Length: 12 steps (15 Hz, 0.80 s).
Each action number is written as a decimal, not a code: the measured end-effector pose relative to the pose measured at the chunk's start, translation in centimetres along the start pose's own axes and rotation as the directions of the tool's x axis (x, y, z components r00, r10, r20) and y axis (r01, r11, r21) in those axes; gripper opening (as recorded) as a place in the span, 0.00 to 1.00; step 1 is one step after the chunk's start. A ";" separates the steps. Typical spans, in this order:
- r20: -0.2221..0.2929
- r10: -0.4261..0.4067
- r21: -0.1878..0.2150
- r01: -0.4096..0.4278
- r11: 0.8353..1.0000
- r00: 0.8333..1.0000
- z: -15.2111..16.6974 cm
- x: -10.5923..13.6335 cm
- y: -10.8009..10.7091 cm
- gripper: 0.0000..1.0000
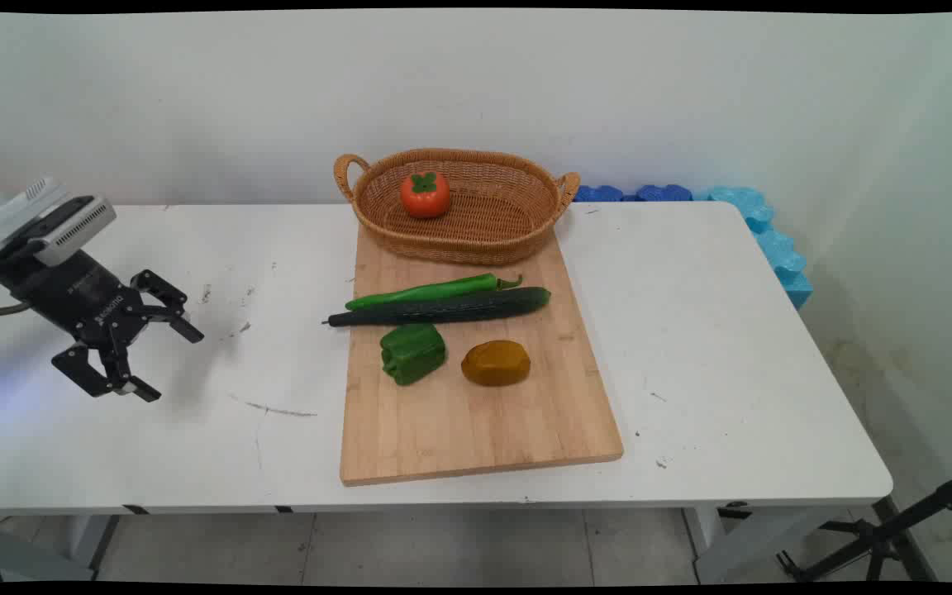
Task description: Pick up the potato from the cutting board
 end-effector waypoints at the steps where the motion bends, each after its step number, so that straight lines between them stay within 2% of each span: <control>1: -0.001 0.003 0.001 -0.003 1.000 1.000 0.0 0.1 -0.1 1.00; 8: 0.000 0.013 0.016 -0.013 1.000 1.000 0.4 1.2 -0.3 1.00; 12: -0.008 0.006 0.041 -0.005 0.999 1.000 1.3 3.9 -0.3 1.00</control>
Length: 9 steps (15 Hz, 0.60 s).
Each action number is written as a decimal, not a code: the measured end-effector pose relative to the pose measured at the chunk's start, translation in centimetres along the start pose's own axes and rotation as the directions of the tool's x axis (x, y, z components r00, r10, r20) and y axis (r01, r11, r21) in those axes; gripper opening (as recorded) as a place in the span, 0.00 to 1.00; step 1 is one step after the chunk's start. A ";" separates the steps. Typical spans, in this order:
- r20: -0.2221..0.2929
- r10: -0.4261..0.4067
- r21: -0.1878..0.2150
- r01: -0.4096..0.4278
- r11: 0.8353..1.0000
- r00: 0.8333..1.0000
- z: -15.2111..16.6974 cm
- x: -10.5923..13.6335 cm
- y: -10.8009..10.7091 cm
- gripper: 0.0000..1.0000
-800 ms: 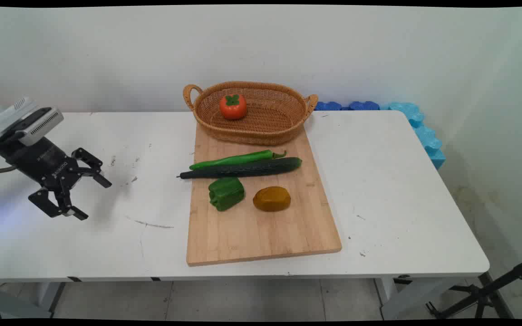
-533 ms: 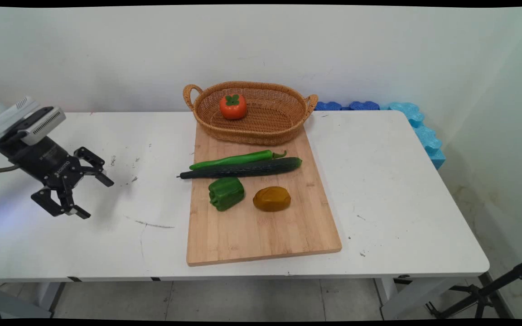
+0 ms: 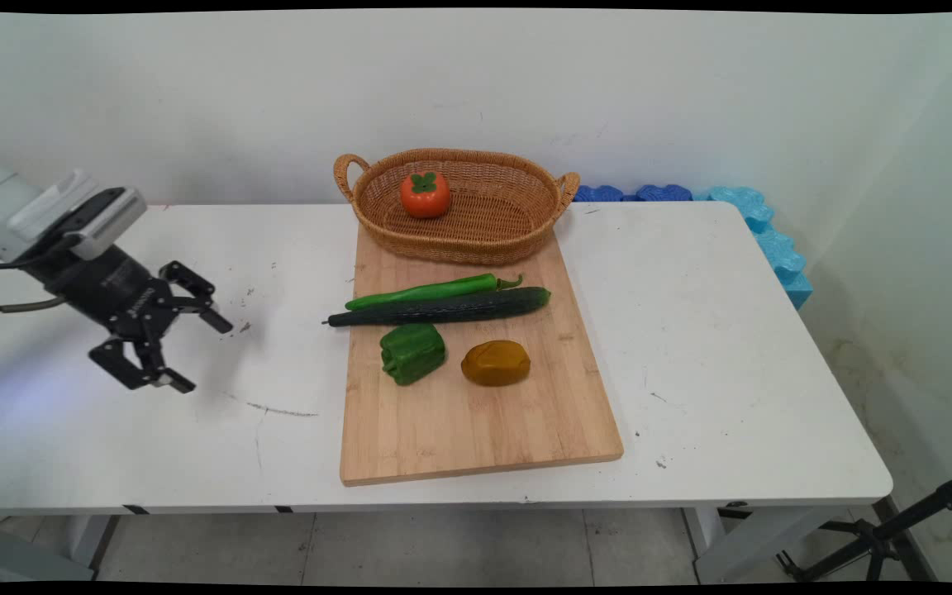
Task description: Pick up the potato from the cutting board
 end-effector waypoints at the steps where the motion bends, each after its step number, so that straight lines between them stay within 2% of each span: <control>1: -0.004 -0.005 0.007 0.005 1.000 1.000 0.3 0.8 0.0 1.00; 9: -0.048 -0.046 0.063 0.049 0.997 0.998 3.8 7.9 -0.4 1.00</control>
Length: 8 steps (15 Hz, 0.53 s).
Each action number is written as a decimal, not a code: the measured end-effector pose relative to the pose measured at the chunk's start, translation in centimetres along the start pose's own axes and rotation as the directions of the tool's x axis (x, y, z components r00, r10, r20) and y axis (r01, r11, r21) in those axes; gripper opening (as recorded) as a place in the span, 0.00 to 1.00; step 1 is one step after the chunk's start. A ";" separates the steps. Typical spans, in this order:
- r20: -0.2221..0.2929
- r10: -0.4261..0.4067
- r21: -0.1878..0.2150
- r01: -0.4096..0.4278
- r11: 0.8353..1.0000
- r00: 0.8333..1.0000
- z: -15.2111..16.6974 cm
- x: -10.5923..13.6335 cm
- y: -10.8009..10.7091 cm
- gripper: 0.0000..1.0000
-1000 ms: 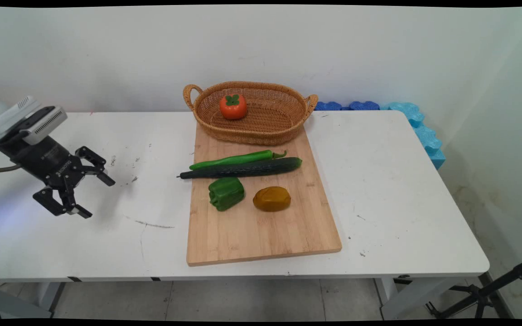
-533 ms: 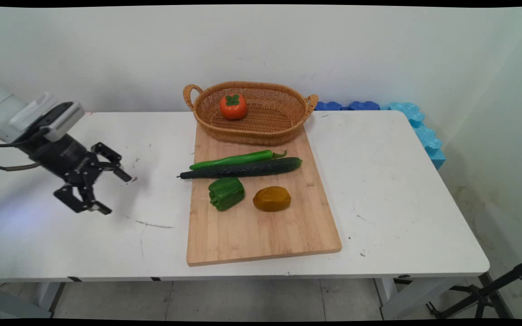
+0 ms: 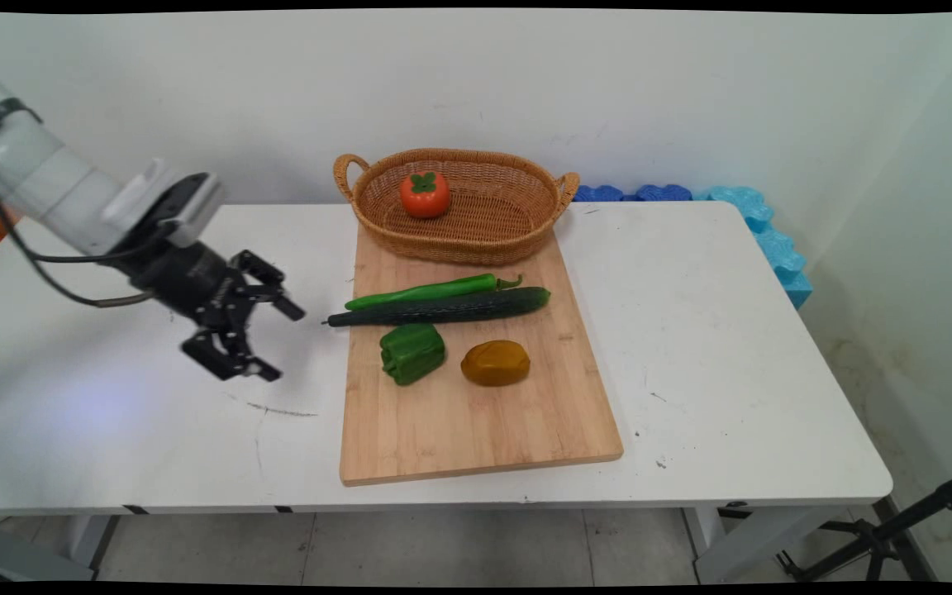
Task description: Pick up the potato from the cutting board
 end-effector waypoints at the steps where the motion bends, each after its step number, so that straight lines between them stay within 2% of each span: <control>1: -0.008 -0.010 0.011 0.010 1.000 1.000 0.7 1.1 0.0 1.00; 8: -0.046 -0.059 0.066 0.062 0.996 0.997 5.4 7.5 -0.3 1.00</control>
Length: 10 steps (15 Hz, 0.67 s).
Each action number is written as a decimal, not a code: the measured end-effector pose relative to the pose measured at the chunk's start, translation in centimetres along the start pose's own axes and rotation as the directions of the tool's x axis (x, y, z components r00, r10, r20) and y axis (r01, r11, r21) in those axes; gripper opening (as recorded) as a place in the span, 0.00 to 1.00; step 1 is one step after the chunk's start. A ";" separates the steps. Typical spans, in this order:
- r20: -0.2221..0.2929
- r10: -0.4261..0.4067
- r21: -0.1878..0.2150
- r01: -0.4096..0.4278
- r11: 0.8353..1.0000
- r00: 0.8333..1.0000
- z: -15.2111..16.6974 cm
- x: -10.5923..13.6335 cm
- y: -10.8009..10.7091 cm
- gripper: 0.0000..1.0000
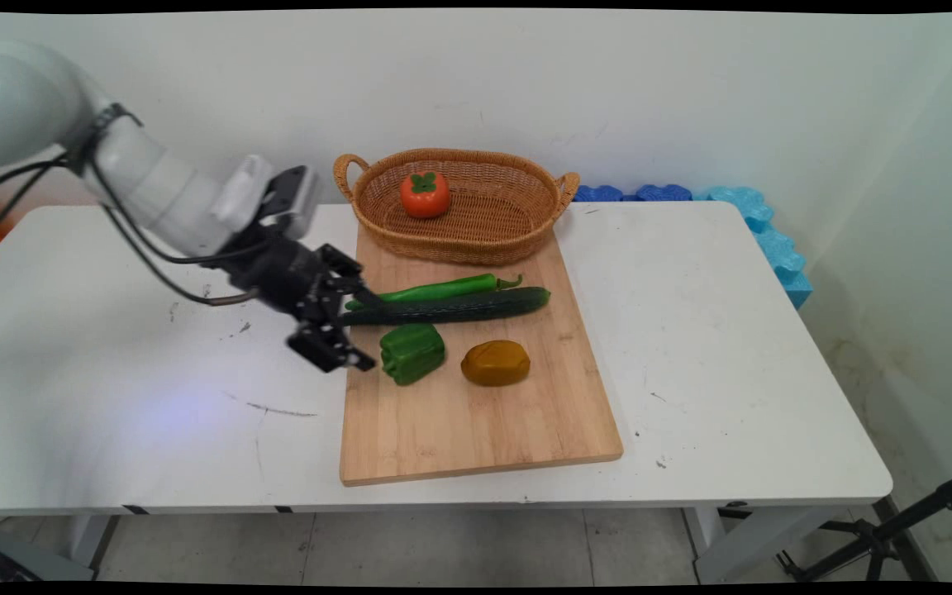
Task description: Pick up the potato from the cutting board
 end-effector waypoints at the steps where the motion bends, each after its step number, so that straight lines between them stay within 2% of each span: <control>1: -0.004 -0.010 0.009 0.010 1.000 1.000 0.9 1.0 0.1 1.00; 10: 0.001 -0.051 0.048 0.051 0.998 0.999 8.2 6.5 0.6 1.00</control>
